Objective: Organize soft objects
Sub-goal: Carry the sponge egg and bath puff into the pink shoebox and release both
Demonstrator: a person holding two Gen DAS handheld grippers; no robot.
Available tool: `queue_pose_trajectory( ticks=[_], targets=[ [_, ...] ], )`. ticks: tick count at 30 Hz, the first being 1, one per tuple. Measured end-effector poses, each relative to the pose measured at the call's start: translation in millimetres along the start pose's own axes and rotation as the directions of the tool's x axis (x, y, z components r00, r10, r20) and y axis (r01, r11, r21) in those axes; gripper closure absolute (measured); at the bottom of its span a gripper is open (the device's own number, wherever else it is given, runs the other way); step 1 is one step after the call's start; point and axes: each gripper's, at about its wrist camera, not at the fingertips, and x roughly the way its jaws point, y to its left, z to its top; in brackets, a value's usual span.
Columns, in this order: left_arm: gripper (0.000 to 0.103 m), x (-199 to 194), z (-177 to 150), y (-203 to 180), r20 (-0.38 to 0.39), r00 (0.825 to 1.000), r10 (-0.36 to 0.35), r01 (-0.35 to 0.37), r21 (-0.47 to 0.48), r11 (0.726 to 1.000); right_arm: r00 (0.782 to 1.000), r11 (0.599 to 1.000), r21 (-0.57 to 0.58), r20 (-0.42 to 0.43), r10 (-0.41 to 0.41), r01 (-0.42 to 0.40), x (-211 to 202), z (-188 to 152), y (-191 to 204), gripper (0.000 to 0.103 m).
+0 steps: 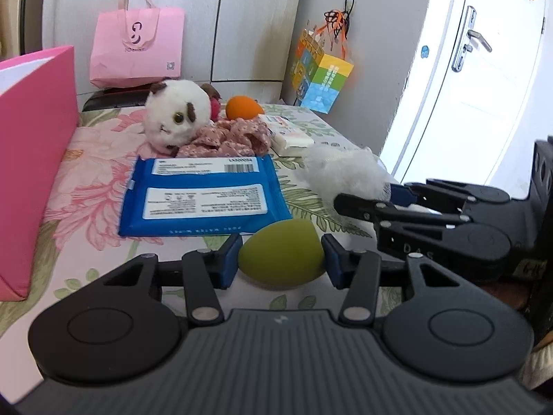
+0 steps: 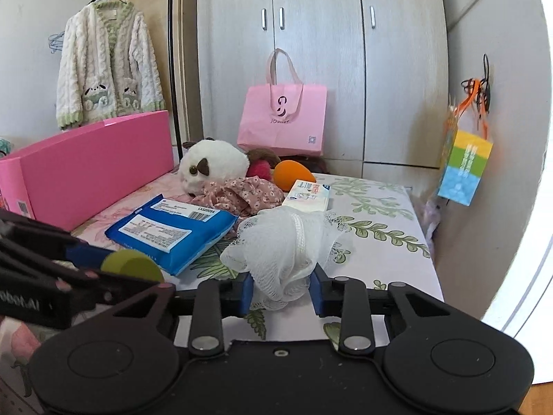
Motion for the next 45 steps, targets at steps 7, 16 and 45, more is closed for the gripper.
queue_pose_trajectory(
  ticks=[7, 16, 45],
  targets=[
    [0.054, -17, 1, 7, 0.008, 0.999, 0.037, -0.037, 0.008, 0.999, 1.000, 1.000, 0.004, 0.006, -0.015, 0.015, -18, -6, 17, 0.066],
    [0.054, -37, -5, 4, -0.006, 0.997, 0.081, -0.081, 0.056, 0.995, 1.000, 1.000, -0.030, -0.007, -0.008, 0.008, -44, -7, 47, 0.066],
    [0.054, -156, -13, 70, -0.094, 0.992, 0.088, -0.091, -0.026, 0.996, 0.901, 0.907, -0.117, -0.220, 0.374, -0.405, -88, 45, 145, 0.066]
  ],
)
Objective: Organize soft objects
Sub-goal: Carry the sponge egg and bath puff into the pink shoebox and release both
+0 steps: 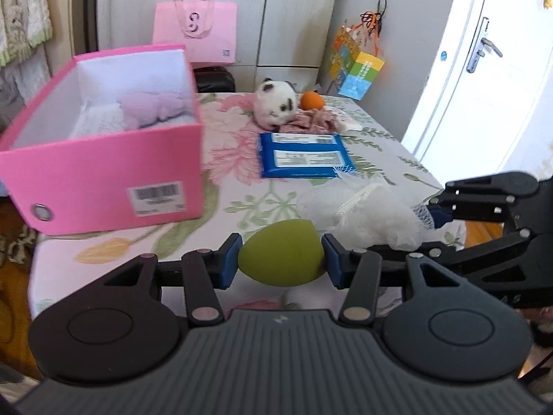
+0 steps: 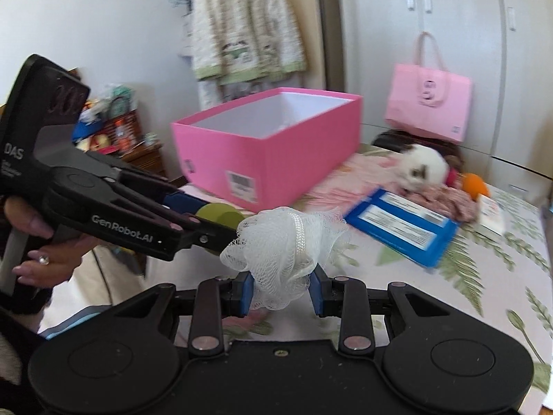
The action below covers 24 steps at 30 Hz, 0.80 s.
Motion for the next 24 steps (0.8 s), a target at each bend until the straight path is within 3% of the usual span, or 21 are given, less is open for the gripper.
queue_pose_trajectory(
  ticks=[7, 12, 19, 24],
  targets=[
    [0.054, -30, 16, 26, -0.018, 1.000, 0.002, -0.002, -0.011, 1.000, 0.998, 0.995, -0.073, 0.007, 0.068, -0.068, 5, 34, 24, 0.066],
    [0.054, -43, 31, 44, 0.026, 0.999, 0.023, -0.022, -0.015, 1.000, 0.994, 0.988, -0.117, 0.029, 0.104, -0.100, 15, 61, 34, 0.066],
    [0.054, -44, 70, 74, 0.096, 0.991, 0.088, -0.087, -0.015, 0.996, 0.988, 0.985, -0.129, 0.087, 0.125, -0.113, 43, 106, 28, 0.066],
    [0.054, -22, 106, 93, 0.096, 0.979, 0.180, -0.183, 0.031, 0.983, 0.979, 0.982, -0.127, 0.130, 0.156, -0.140, 72, 137, 12, 0.065]
  ],
)
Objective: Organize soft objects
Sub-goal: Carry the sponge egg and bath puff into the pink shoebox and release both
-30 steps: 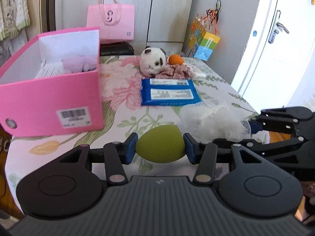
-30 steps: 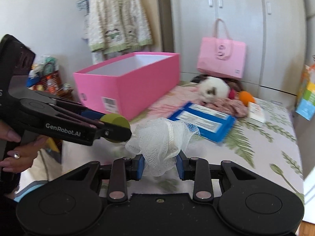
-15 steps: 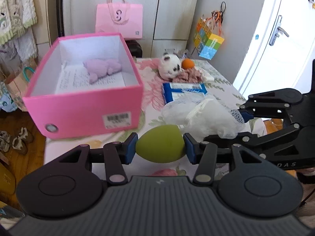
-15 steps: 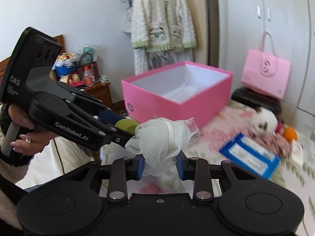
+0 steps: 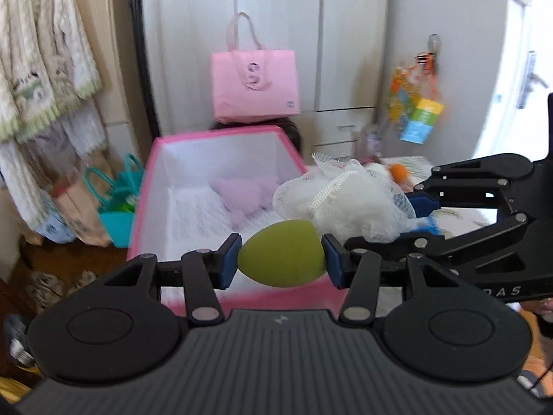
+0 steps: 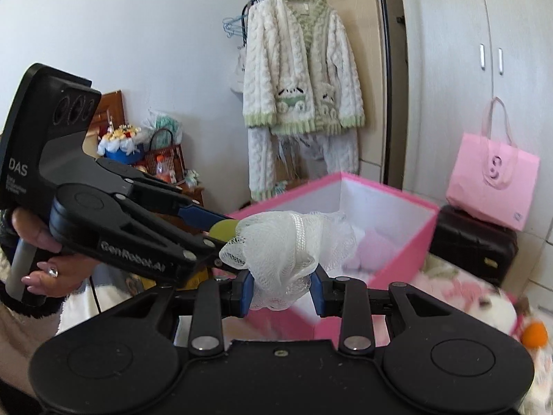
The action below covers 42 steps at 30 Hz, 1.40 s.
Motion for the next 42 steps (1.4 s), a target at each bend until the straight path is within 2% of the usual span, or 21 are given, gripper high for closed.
queue_pose_trajectory(
  ticks=[3, 6, 9, 13, 20, 23, 26, 28, 31, 32, 33, 35, 38, 40, 42],
  targets=[
    [0.054, 26, 19, 22, -0.020, 1.000, 0.012, -0.013, -0.043, 0.999, 1.000, 0.999, 0.042, -0.001, 0.021, -0.021, 28, 14, -23, 0.065],
    [0.054, 51, 33, 45, -0.022, 0.999, 0.024, -0.026, -0.087, 0.996, 0.999, 0.998, 0.037, -0.011, 0.047, -0.046, 55, 27, -42, 0.065],
    [0.054, 75, 42, 61, -0.012, 0.999, 0.047, -0.048, -0.104, 0.993, 0.995, 0.995, 0.036, -0.048, 0.090, -0.089, 83, 41, -61, 0.065],
    [0.054, 107, 53, 79, -0.040, 0.998, 0.046, -0.050, -0.114, 0.992, 0.986, 0.993, 0.005, -0.124, 0.115, -0.116, 121, 56, -82, 0.065],
    [0.054, 154, 65, 89, -0.113, 0.990, 0.079, -0.091, -0.103, 0.990, 0.974, 0.992, -0.013, -0.193, 0.121, -0.126, 164, 64, -112, 0.065],
    [0.054, 167, 66, 93, -0.143, 0.985, 0.094, -0.110, -0.111, 0.988, 0.961, 0.988, -0.007, -0.231, 0.150, -0.155, 182, 67, -124, 0.064],
    [0.054, 174, 65, 91, -0.158, 0.979, 0.132, -0.146, -0.085, 0.986, 0.952, 0.985, 0.007, -0.257, 0.166, -0.170, 196, 69, -133, 0.064],
    [0.053, 175, 65, 85, -0.160, 0.969, 0.190, -0.198, -0.034, 0.980, 0.945, 0.982, 0.009, -0.270, 0.183, -0.187, 202, 69, -135, 0.062],
    [0.050, 175, 65, 83, -0.149, 0.961, 0.235, -0.238, -0.008, 0.971, 0.946, 0.983, -0.012, -0.276, 0.171, -0.181, 207, 67, -134, 0.059],
    [0.046, 174, 65, 83, -0.138, 0.958, 0.250, -0.252, 0.000, 0.968, 0.948, 0.985, -0.014, -0.273, 0.162, -0.172, 207, 67, -134, 0.057],
    [0.043, 172, 66, 83, -0.124, 0.956, 0.266, -0.268, 0.003, 0.964, 0.952, 0.988, -0.014, -0.269, 0.147, -0.157, 207, 67, -134, 0.048],
    [0.037, 167, 67, 85, -0.105, 0.963, 0.248, -0.250, -0.003, 0.968, 0.959, 0.993, -0.009, -0.260, 0.115, -0.121, 206, 66, -136, 0.039],
    [0.026, 155, 68, 86, -0.080, 0.973, 0.218, -0.220, -0.027, 0.975, 0.966, 0.994, 0.016, -0.236, 0.107, -0.107, 195, 65, -138, 0.037],
    [0.017, 143, 67, 84, -0.046, 0.973, 0.224, -0.225, -0.022, 0.974, 0.972, 0.994, 0.032, -0.209, 0.109, -0.105, 183, 67, -137, 0.037],
    [0.016, 131, 66, 81, -0.023, 0.975, 0.223, -0.223, -0.016, 0.975, 0.977, 0.994, 0.040, -0.185, 0.106, -0.100, 170, 68, -135, 0.036]
  ],
)
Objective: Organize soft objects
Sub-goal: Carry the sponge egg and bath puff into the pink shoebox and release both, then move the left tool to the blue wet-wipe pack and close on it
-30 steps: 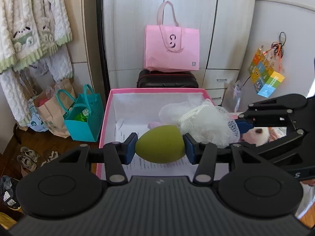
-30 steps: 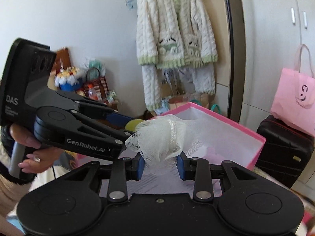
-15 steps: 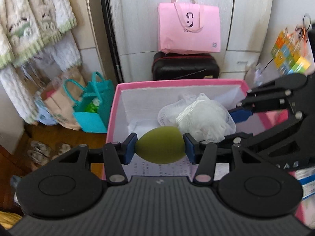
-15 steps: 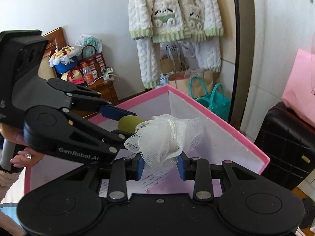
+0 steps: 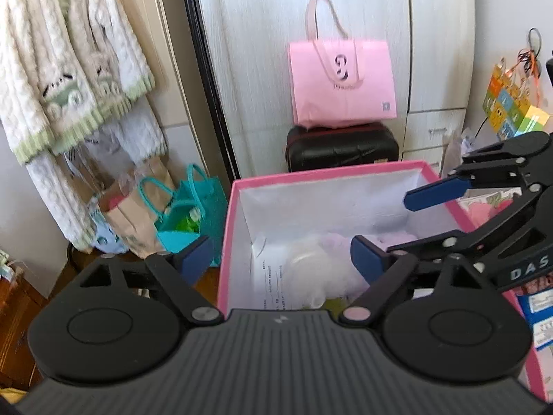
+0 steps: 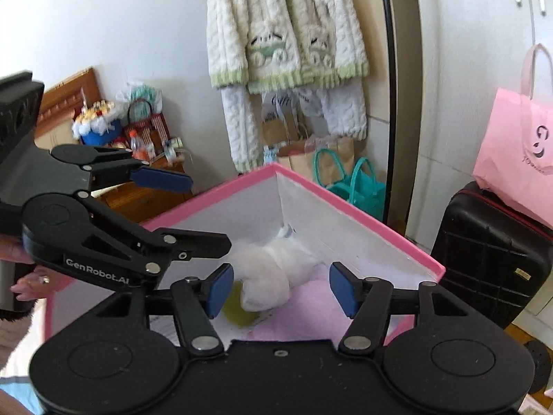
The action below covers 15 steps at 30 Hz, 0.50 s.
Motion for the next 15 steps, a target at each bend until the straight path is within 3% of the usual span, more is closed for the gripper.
queue_pose_trajectory(
  ticks=[9, 15],
  targets=[
    [0.015, -61, -15, 1, -0.028, 0.995, -0.099, 0.099, -0.008, 0.995, 0.996, 0.999, 0.002, 0.074, -0.051, 0.051, -69, -19, 41, 0.033],
    [0.015, -111, -25, -5, -0.027, 0.980, -0.196, 0.196, -0.026, 0.980, 0.991, 0.993, -0.029, 0.081, -0.111, 0.114, -114, -38, 72, 0.031]
  ],
)
